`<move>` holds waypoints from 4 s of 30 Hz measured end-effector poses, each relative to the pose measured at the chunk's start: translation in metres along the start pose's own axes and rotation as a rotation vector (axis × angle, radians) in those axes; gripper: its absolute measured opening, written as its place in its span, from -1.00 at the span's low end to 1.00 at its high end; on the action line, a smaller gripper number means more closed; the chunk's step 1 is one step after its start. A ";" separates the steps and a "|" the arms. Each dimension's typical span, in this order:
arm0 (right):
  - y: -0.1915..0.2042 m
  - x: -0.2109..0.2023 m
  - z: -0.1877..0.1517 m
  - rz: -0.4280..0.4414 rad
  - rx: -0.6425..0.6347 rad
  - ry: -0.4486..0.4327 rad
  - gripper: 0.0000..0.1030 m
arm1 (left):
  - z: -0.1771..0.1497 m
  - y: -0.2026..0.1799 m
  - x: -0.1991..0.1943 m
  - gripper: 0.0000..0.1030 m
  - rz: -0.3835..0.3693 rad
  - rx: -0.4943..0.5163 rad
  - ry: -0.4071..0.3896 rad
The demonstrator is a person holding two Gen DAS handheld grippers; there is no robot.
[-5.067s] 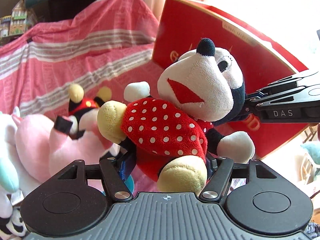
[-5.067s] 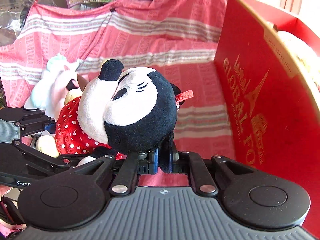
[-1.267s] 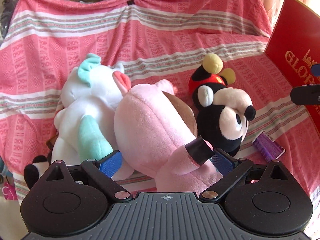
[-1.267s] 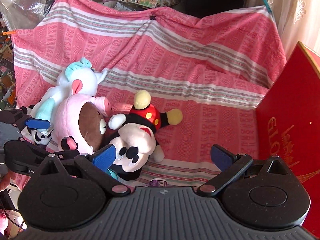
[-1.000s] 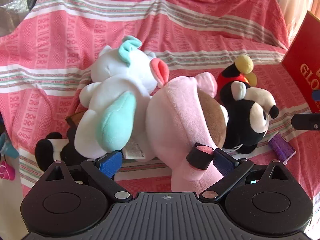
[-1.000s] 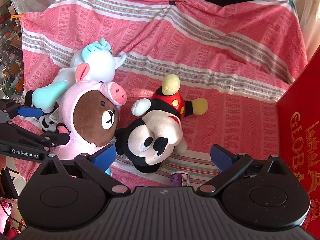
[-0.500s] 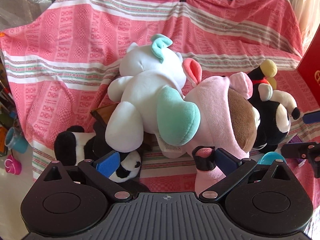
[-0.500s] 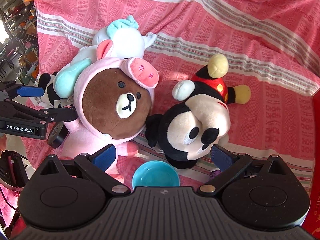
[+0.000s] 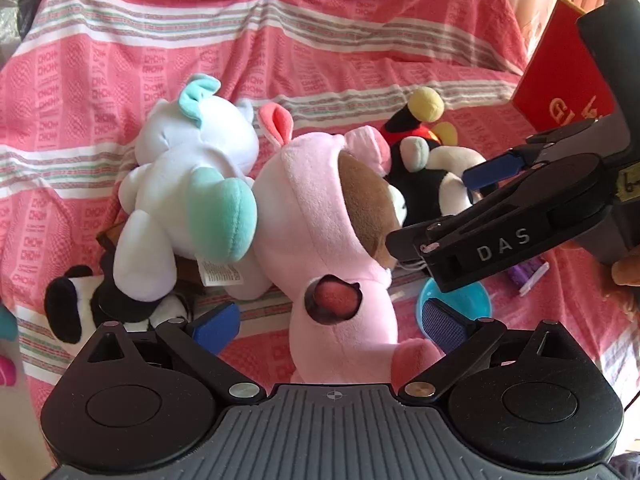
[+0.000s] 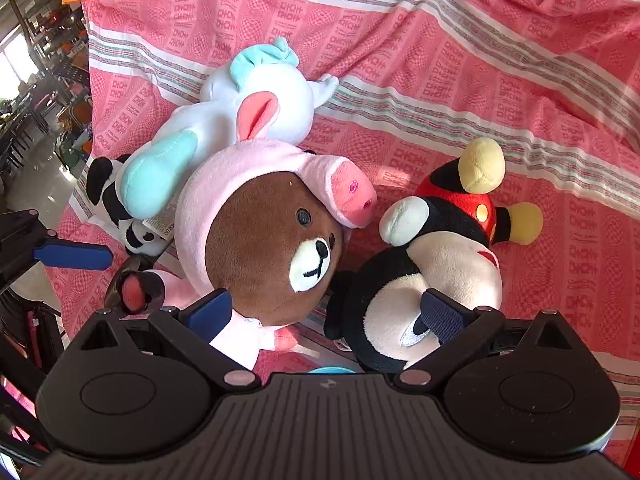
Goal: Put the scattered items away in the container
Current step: 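Move both tools to the brown bear in pink pig costume, then close the left tool on the bear's foot while the right tool grips its leg, then lift the bear with both tools and carry it toward the red box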
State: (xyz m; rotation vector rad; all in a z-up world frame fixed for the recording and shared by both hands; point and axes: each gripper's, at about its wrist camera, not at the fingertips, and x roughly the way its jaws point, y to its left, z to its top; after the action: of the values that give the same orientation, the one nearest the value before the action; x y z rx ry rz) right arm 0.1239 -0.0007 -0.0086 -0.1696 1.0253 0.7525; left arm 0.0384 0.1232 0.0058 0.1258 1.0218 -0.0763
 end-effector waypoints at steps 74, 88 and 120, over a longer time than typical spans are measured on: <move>0.012 -0.018 -0.059 0.146 -0.104 0.207 -0.08 | -0.040 0.026 -0.018 0.51 -0.258 -0.159 0.179; 0.021 -0.008 -0.068 0.159 -0.151 0.275 -0.07 | -0.034 0.031 0.021 0.47 -0.153 0.036 0.224; 0.039 0.026 -0.069 0.118 -0.208 0.383 0.13 | -0.028 0.016 0.073 -0.43 -0.185 0.211 0.330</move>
State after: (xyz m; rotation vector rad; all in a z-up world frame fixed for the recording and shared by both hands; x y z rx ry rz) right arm 0.0575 0.0089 -0.0581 -0.4490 1.3263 0.9568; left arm 0.0550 0.1428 -0.0702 0.2416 1.3527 -0.3414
